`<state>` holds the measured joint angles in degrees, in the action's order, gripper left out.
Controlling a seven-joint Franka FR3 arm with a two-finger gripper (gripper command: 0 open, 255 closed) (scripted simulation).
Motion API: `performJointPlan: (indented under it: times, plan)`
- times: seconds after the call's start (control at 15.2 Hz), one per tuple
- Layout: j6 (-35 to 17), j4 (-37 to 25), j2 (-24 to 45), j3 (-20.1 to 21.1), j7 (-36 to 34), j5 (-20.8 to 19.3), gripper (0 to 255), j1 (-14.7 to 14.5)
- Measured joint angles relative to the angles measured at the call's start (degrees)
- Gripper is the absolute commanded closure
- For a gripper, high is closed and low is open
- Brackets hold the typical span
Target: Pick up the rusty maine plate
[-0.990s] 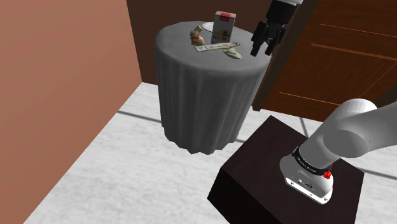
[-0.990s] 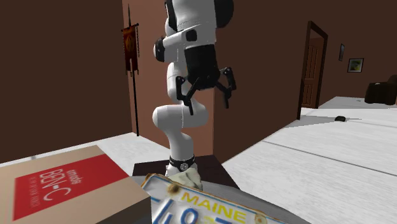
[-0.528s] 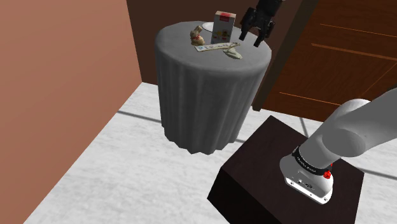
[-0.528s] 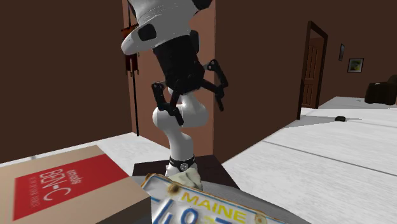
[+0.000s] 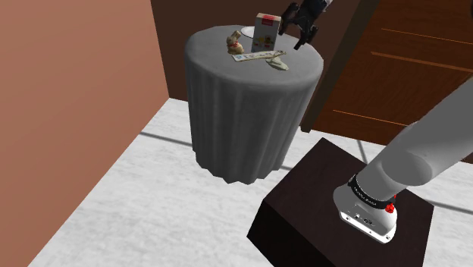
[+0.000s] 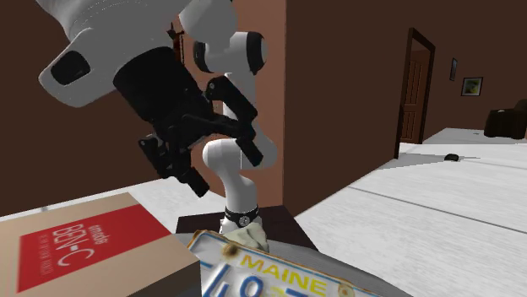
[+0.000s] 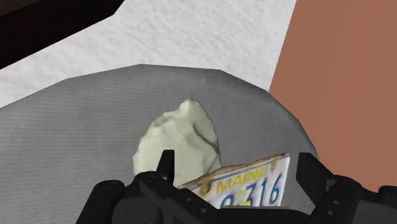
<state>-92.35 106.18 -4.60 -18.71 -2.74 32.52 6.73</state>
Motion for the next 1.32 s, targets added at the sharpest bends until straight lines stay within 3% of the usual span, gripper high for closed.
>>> performJointPlan:
  times: [0.53, 1.06, 1.12, 1.32]
  plan:
    - [6.33, -13.66, 18.08, -5.04, 0.56, 16.94, 0, 7.00]
    - [3.69, -10.77, 20.33, -5.07, 3.79, 18.78, 0, 7.54]
    - [3.49, -10.58, 20.46, -5.05, 4.01, 18.83, 255, 7.53]
    - [3.24, -10.35, 20.53, -5.02, 4.20, 18.87, 255, 7.48]
